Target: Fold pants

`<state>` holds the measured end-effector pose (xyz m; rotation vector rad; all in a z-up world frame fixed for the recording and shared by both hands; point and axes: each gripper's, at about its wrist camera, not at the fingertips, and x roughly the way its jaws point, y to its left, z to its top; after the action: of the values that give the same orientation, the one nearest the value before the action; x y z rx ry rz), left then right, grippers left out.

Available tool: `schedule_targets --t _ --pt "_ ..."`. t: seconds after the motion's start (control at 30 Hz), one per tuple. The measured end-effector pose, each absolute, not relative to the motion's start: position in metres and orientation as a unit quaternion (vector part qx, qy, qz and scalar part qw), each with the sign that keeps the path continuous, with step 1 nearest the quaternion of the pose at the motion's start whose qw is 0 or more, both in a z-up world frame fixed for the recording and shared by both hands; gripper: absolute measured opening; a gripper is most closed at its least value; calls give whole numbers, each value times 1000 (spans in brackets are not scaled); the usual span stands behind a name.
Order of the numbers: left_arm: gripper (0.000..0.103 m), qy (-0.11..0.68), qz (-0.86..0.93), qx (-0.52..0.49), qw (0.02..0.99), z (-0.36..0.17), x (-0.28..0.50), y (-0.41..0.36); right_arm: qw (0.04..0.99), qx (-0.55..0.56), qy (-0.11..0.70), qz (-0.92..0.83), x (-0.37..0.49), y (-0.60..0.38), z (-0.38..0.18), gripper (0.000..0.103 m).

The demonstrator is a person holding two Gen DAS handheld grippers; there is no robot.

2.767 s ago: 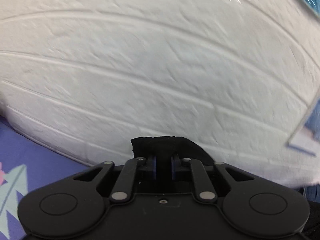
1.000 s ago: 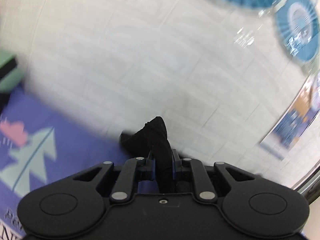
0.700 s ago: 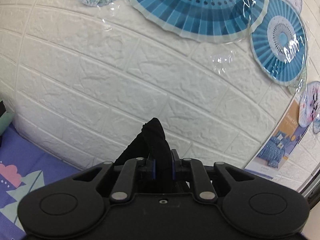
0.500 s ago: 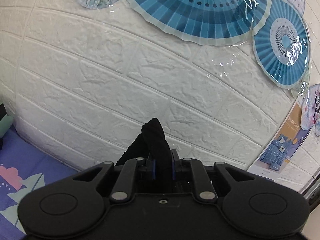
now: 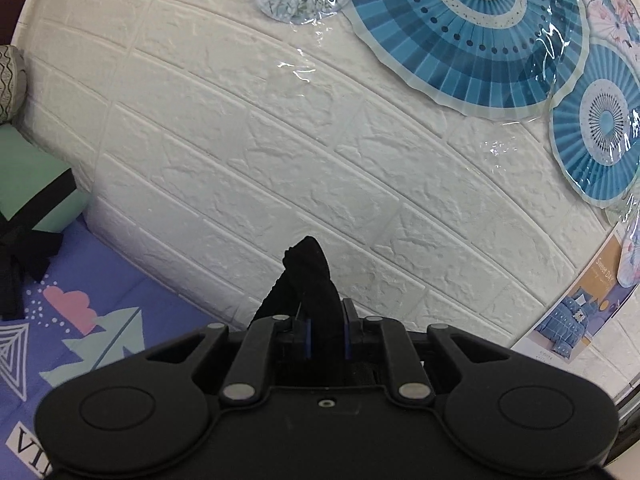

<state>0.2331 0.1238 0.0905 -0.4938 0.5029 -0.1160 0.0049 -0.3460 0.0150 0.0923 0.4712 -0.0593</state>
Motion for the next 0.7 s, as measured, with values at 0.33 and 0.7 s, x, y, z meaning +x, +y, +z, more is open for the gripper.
schedule_targets --t 0.33,0.7 --pt "0 303 7 -219 927 20 120 164 949 68 299 -77 -61 -416 -1 26" --pt "0 319 61 -298 898 -48 73 205 920 67 372 -101 -86 -410 -44 68"
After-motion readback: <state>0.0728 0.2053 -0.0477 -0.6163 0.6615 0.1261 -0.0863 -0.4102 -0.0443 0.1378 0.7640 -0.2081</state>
